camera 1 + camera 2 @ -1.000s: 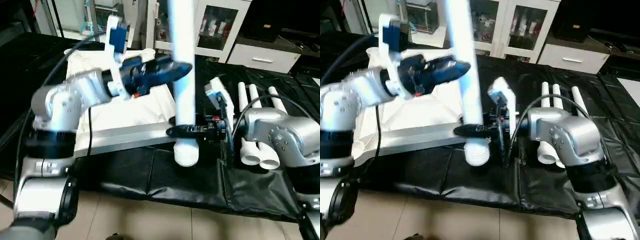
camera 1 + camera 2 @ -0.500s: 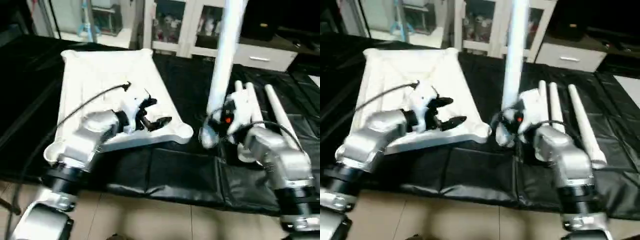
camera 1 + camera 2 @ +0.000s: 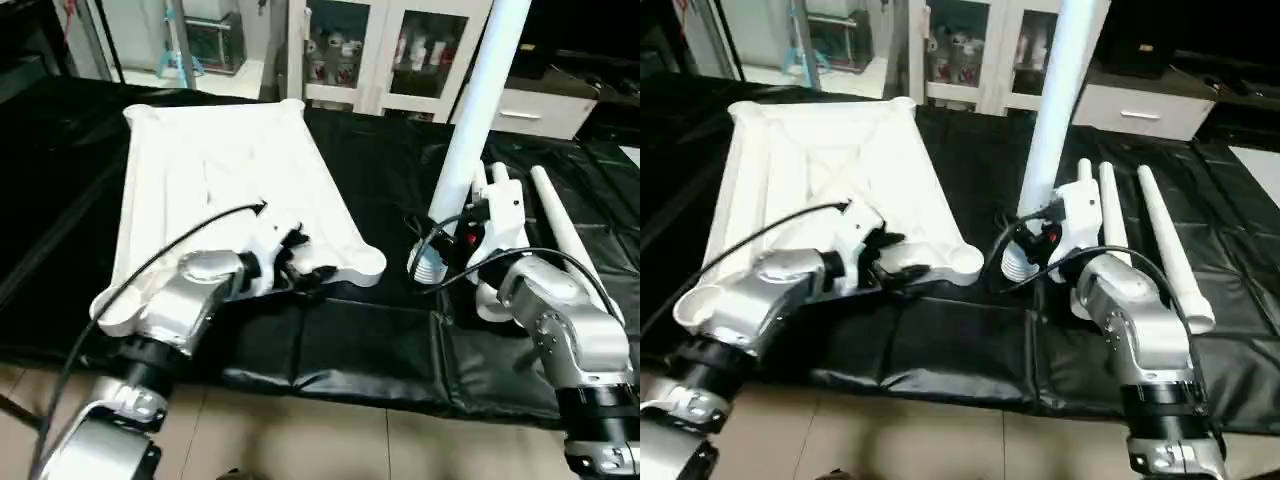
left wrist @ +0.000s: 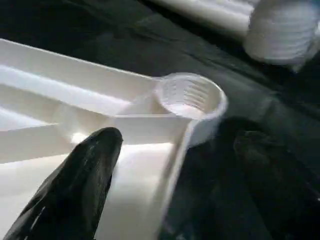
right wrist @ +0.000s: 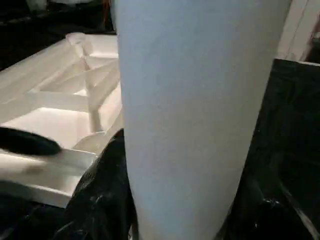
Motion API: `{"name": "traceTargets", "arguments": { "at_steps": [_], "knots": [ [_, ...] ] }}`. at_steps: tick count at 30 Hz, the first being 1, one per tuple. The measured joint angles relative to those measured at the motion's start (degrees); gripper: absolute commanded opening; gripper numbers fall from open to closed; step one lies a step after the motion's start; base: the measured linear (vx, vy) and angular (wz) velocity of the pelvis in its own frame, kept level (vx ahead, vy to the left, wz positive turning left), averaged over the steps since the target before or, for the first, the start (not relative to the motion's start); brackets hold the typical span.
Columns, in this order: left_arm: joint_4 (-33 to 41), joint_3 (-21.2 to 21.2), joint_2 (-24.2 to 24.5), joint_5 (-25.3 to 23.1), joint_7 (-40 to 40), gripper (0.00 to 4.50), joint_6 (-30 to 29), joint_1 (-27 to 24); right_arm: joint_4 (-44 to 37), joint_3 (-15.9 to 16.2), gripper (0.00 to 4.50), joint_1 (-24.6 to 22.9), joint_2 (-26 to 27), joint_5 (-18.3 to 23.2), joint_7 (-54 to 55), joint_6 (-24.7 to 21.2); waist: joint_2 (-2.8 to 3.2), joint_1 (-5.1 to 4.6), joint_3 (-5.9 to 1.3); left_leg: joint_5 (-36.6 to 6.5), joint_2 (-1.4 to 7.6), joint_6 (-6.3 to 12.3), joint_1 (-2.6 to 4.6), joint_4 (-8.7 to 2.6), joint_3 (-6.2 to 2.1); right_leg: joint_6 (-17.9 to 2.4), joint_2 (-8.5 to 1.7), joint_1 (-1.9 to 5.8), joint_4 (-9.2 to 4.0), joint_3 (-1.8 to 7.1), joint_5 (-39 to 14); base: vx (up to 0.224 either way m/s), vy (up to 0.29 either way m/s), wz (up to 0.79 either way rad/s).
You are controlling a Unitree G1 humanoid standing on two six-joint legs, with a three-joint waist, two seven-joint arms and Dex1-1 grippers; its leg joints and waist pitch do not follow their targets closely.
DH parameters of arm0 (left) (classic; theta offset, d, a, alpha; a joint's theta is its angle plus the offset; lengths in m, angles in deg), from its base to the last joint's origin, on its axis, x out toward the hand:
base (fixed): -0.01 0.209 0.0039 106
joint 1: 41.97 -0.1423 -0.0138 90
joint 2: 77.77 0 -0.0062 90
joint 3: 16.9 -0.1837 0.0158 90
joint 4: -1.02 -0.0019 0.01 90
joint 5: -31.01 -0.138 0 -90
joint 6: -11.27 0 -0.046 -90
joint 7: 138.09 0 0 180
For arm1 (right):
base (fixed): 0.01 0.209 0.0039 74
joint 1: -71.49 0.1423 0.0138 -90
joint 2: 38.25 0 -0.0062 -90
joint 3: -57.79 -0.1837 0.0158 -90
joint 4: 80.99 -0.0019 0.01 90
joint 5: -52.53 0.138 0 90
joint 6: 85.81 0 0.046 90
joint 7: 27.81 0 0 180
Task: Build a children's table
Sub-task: Pick table leg
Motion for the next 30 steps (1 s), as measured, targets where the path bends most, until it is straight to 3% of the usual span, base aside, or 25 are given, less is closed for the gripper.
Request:
{"name": "traceTargets", "arguments": {
  "at_steps": [2,5,8,9,14,30],
  "knots": [
    [-3.2,-0.5,0.4,-1.5,2.2,4.16,2.3,1.9,-1.5,0.1,1.86,-0.2,-0.5,0.5,-1.8,-0.5,0.43,-0.21,-0.12,0.0,0.01,0.0,0.0,-0.02,0.01,0.0,0.01,0.01,0.04,0.02,0.0,0.0,0.0,0.0],
    [-4.5,-1.4,1.2,-1.6,6.5,4.16,4.2,3.7,-2.0,0.2,1.86,-0.5,-1.3,0.5,-2.8,-1.4,0.47,-0.01,-0.14,0.0,0.04,-0.01,0.06,-0.07,0.01,0.0,0.02,0.01,0.03,-0.01,0.0,0.0,0.0,0.0],
    [-9.2,-3.6,2.1,-4.6,8.4,4.16,6.9,6.0,-2.8,1.2,1.86,-0.9,-2.4,0.5,-4.4,-2.0,0.92,-0.04,-0.11,0.1,0.01,0.07,0.03,-0.04,0.04,0.0,-0.02,0.04,-0.03,0.02,0.0,0.0,0.0,0.0],
    [-10.8,-3.8,2.3,-5.3,8.4,3.87,7.5,6.7,-2.9,1.5,1.86,-1.1,-2.7,0.5,-4.5,-2.1,0.95,-0.03,-0.11,0.1,0.01,0.09,0.03,-0.04,0.04,0.0,-0.02,0.03,-0.02,0.02,0.0,0.0,0.0,0.0],
    [-17.4,-3.8,2.0,-6.0,12.4,3.65,7.8,9.0,-4.7,1.6,1.86,-1.7,-4.0,0.5,-6.1,-4.0,1.33,0.04,-0.09,0.1,0.01,0.1,0.02,-0.05,0.04,0.0,-0.02,0.03,-0.05,0.01,0.0,0.0,0.0,0.0],
    [-27.3,-0.4,-0.6,-5.9,13.4,2.4,4.8,13.6,-5.0,3.0,1.86,-1.7,-5.2,0.2,-8.1,-5.1,1.37,0.06,-0.08,0.1,0.02,0.14,0.02,-0.05,0.04,-0.1,-0.02,0.06,-0.09,0.0,0.1,0.0,0.0,0.0]
  ]
}}
